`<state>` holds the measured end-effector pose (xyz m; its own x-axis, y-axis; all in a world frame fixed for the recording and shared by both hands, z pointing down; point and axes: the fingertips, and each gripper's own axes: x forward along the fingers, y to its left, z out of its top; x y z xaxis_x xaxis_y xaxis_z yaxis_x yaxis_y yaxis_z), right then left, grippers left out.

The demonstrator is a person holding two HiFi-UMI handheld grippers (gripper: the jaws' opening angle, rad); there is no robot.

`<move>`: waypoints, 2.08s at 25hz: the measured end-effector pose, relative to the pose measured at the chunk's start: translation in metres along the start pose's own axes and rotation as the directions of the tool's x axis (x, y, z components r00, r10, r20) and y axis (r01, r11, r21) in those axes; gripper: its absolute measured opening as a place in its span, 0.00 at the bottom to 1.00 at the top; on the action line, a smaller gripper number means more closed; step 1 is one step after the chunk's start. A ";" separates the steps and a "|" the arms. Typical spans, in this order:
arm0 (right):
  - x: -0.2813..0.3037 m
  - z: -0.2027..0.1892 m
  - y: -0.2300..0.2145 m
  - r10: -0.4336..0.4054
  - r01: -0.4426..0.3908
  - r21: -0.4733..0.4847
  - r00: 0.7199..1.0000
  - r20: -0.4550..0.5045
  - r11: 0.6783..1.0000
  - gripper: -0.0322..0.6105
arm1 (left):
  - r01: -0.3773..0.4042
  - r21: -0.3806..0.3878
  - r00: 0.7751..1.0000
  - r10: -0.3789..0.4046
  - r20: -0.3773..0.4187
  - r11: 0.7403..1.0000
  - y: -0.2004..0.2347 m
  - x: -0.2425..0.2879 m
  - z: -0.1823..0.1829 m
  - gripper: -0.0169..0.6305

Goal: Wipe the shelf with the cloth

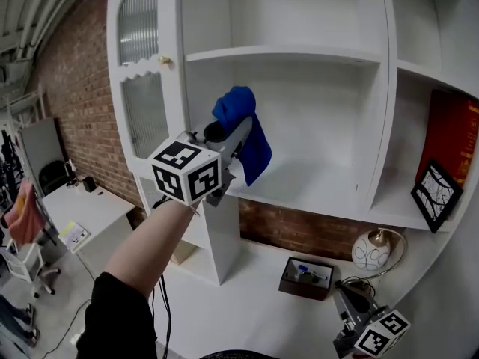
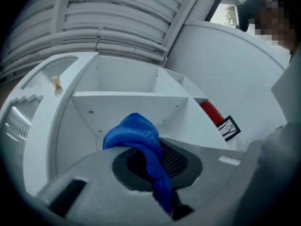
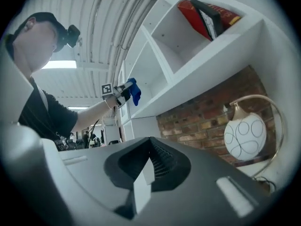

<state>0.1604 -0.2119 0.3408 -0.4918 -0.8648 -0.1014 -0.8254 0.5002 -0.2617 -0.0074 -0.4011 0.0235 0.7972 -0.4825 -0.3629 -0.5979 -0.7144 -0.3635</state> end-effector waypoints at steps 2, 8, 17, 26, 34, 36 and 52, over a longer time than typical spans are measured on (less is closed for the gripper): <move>0.001 -0.005 -0.003 0.007 -0.007 0.036 1.000 0.026 0.999 0.06 | -0.061 -0.004 0.997 0.061 -0.046 0.998 0.026 0.022 -0.006 0.08; 0.017 -0.023 -0.005 -0.012 0.008 0.092 0.999 0.039 0.996 0.06 | -0.235 -0.025 0.963 0.229 -0.139 0.972 0.091 0.054 -0.039 0.06; 0.011 -0.015 -0.010 -0.135 0.136 0.023 0.990 -0.026 0.990 0.06 | -0.253 -0.076 0.965 0.247 -0.086 0.964 0.122 0.096 -0.061 0.06; -0.006 -0.023 -0.034 -0.214 0.216 0.049 0.975 -0.052 0.975 0.06 | -0.350 -0.097 0.936 0.344 -0.072 0.932 0.148 0.132 -0.062 0.06; -0.003 -0.033 -0.049 -0.204 0.208 0.079 0.978 -0.050 0.975 0.06 | -0.338 -0.079 0.939 0.330 -0.094 0.938 0.152 0.150 -0.069 0.06; -0.003 -0.034 -0.051 -0.207 0.211 0.081 0.977 -0.051 0.974 0.06 | -0.316 -0.076 0.946 0.308 -0.101 0.946 0.143 0.157 -0.072 0.06; -0.068 -0.037 -0.064 -0.323 0.323 0.103 0.946 -0.020 0.941 0.06 | -0.098 -0.100 0.994 0.093 -0.050 0.990 0.025 0.231 -0.064 0.06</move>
<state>0.2364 -0.1837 0.4004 -0.2043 -0.9789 0.0080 -0.9071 0.1863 -0.3774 0.1673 -0.5628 -0.0147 0.7410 -0.5720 -0.3518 -0.6618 -0.7108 -0.2382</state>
